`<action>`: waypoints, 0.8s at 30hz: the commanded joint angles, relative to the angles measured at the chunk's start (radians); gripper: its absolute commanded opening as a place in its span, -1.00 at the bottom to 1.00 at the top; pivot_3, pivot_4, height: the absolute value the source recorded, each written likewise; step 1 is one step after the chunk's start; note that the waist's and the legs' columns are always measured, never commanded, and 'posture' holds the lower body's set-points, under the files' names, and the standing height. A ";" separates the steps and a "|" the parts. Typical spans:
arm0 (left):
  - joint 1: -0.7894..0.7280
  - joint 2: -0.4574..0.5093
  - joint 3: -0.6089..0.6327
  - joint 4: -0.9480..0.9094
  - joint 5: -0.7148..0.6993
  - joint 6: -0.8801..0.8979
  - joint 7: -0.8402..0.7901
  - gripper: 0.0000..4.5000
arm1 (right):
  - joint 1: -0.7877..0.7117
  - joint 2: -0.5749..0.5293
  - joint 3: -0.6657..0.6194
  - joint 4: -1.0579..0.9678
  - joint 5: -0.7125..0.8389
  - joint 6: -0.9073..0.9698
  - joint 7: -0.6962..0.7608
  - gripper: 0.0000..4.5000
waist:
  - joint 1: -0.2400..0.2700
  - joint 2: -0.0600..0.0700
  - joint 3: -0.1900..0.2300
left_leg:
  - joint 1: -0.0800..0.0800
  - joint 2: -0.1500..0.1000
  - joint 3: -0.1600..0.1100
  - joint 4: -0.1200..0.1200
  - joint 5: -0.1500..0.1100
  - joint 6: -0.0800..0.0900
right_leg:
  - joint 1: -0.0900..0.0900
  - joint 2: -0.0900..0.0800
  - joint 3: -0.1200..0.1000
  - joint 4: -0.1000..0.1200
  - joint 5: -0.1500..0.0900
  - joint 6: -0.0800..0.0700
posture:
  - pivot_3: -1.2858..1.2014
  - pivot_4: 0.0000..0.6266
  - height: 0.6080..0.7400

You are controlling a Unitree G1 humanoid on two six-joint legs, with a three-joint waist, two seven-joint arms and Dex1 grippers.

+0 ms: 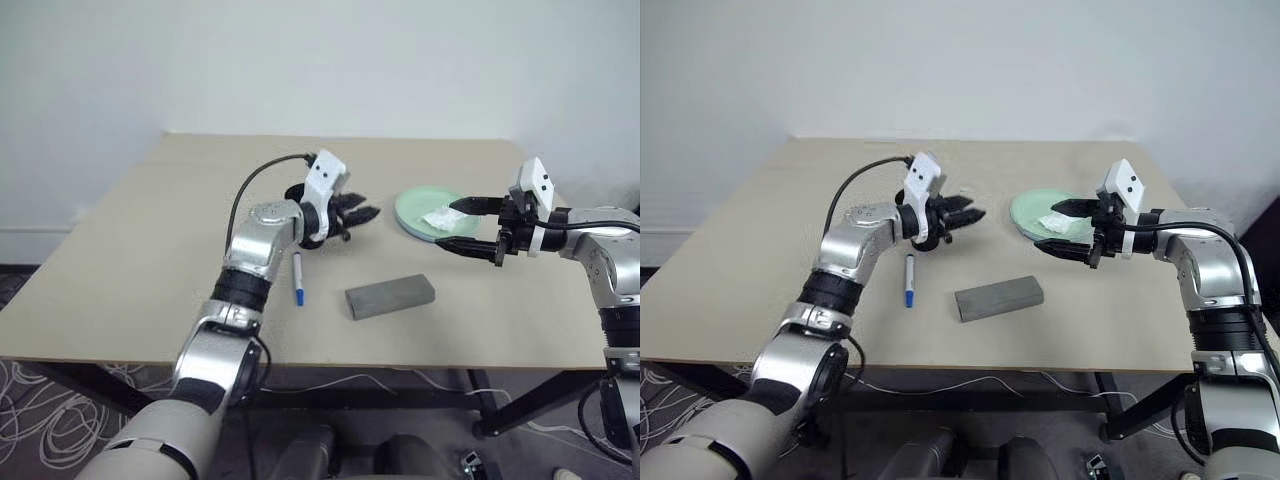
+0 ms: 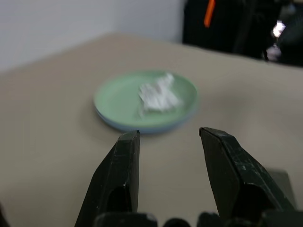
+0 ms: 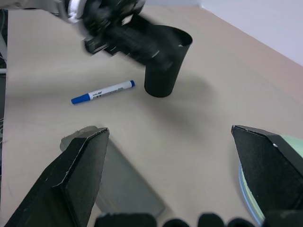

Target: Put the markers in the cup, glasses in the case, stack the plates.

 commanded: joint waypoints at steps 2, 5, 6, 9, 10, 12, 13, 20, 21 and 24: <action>0.023 0.075 -0.085 -0.207 0.026 0.284 0.023 -0.01 | -0.039 -0.012 -0.008 -0.008 -0.005 -0.017 0.001 1.00 | -0.002 0.000 0.000 | 0.001 0.000 0.000 -0.001 0.000 0.000 | 0.000 0.000 0.000 0.000 0.000 0.000 | 0.03 -1.00 0.80; 0.036 0.100 -0.105 -0.272 0.014 0.411 0.038 0.34 | -0.045 -0.010 -0.004 -0.002 -0.009 -0.018 0.004 1.00 | -0.002 0.001 0.000 | 0.001 0.000 0.000 -0.001 0.000 0.000 | 0.001 0.000 0.000 0.000 0.000 0.000 | 0.03 -1.00 0.80; 0.040 0.108 -0.116 -0.289 0.023 0.441 0.055 0.47 | -0.047 -0.009 -0.003 0.000 -0.011 -0.019 0.005 1.00 | -0.002 0.001 0.000 | 0.001 0.000 0.000 -0.001 0.000 0.000 | 0.001 0.000 0.000 0.000 0.000 0.000 | 0.03 -1.00 0.80; 0.043 0.112 -0.119 -0.315 0.046 0.537 0.132 0.92 | -0.051 -0.009 0.003 0.008 -0.015 -0.023 0.008 1.00 | 0.002 0.001 0.000 | 0.001 0.000 0.000 -0.001 0.000 0.000 | 0.001 0.000 0.000 0.000 0.000 0.000 | 0.03 -1.00 0.80; 0.043 0.109 -0.117 -0.318 0.049 0.560 0.155 0.97 | -0.052 -0.010 0.004 0.010 -0.016 -0.025 0.009 1.00 | 0.002 0.001 0.000 | 0.001 0.000 0.000 -0.001 0.000 0.000 | 0.001 -0.001 0.000 0.000 0.000 0.000 | 0.03 -1.00 0.80; 0.032 0.081 -0.066 -0.295 0.047 0.628 0.222 0.97 | -0.056 -0.009 0.010 0.017 -0.019 -0.029 0.010 1.00 | 0.002 0.001 0.000 | 0.001 0.000 0.000 -0.001 0.000 0.000 | 0.001 -0.001 0.001 0.000 0.000 0.000 | 0.03 -1.00 0.80; 0.025 0.071 -0.047 -0.283 0.051 0.646 0.255 0.97 | -0.059 -0.009 0.012 0.020 -0.020 -0.031 0.011 1.00 | 0.002 0.001 0.000 | 0.001 0.000 0.000 -0.001 0.000 0.000 | 0.000 -0.001 0.001 0.000 0.000 0.000 | 0.03 -1.00 0.80; -0.013 0.021 0.078 -0.141 0.083 0.654 0.470 0.97 | -0.069 -0.006 0.024 0.035 -0.031 -0.039 0.019 1.00 | 0.002 0.001 0.000 | 0.001 0.000 0.000 -0.002 0.000 0.000 | -0.001 -0.001 0.001 0.000 0.000 0.000 | 0.03 -1.00 0.80; -0.016 0.017 0.093 -0.118 0.086 0.649 0.492 0.97 | -0.069 -0.006 0.024 0.036 -0.032 -0.039 0.020 1.00 | 0.002 0.001 0.000 | 0.001 0.000 0.000 -0.002 0.000 0.000 | -0.001 -0.001 0.001 0.000 0.000 0.000 | 0.03 -1.00 0.80; -0.024 0.014 0.115 -0.066 0.089 0.636 0.534 0.97 | -0.070 -0.004 0.026 0.039 -0.035 -0.041 0.021 1.00 | 0.002 0.001 0.000 | 0.001 0.000 0.000 -0.002 0.000 0.000 | -0.001 -0.001 0.002 0.000 0.000 0.001 | 0.03 -1.00 0.80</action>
